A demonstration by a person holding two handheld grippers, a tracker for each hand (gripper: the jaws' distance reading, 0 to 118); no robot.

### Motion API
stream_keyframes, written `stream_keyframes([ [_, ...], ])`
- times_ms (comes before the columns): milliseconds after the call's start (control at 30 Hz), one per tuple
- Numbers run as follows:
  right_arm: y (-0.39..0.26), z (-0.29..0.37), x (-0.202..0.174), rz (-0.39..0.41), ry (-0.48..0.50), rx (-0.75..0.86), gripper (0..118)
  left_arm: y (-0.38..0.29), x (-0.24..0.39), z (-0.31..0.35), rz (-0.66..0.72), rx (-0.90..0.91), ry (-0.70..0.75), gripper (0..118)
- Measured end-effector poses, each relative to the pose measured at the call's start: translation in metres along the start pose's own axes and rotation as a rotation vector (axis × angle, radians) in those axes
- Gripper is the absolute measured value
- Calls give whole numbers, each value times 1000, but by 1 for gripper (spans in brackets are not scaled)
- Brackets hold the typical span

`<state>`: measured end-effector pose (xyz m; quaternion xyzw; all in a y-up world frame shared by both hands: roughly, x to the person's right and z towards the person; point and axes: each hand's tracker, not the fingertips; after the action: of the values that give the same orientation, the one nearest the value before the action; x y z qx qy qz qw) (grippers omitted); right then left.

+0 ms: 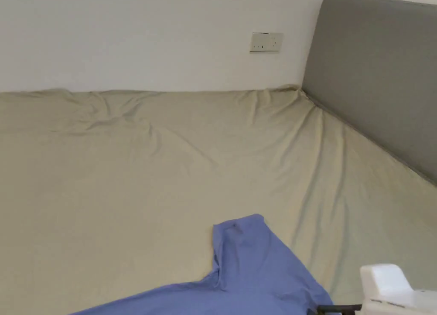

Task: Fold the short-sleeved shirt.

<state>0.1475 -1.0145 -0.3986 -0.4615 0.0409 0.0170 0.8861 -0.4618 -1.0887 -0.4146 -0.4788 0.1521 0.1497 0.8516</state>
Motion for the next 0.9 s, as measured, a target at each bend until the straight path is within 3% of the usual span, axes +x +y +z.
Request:
stream_keyframes([
  [133,41,-68,25,-111,-17,-8,106,-4,23,3,-94,-15,71,11],
  [200,52,-94,29,-147,-32,-49,95,-4,27,2,-96,-20,76,11],
  [333,58,-132,22,-80,-76,-143,80,-4,24,4,-89,-25,66,11],
  [400,59,-140,18,-50,-80,-178,65,-7,26,6,-83,-17,66,11],
  [467,57,-138,12,-31,-45,-169,35,-8,27,5,-79,-5,81,10],
  [500,59,-135,11,-31,-10,-166,12,-10,31,7,-81,6,98,9],
  [533,60,-130,10,-48,7,-162,6,-12,37,12,-95,18,127,8],
  [633,60,-109,9,-26,-18,-113,6,-14,42,31,-106,42,134,4],
  [733,55,-72,12,-1,30,-46,6,-14,25,71,-17,100,-69,4],
  [800,45,-39,16,-23,63,11,6,-20,15,105,29,136,-114,4],
  [900,19,15,23,-56,115,75,6,-34,-9,158,-29,242,-109,4],
])
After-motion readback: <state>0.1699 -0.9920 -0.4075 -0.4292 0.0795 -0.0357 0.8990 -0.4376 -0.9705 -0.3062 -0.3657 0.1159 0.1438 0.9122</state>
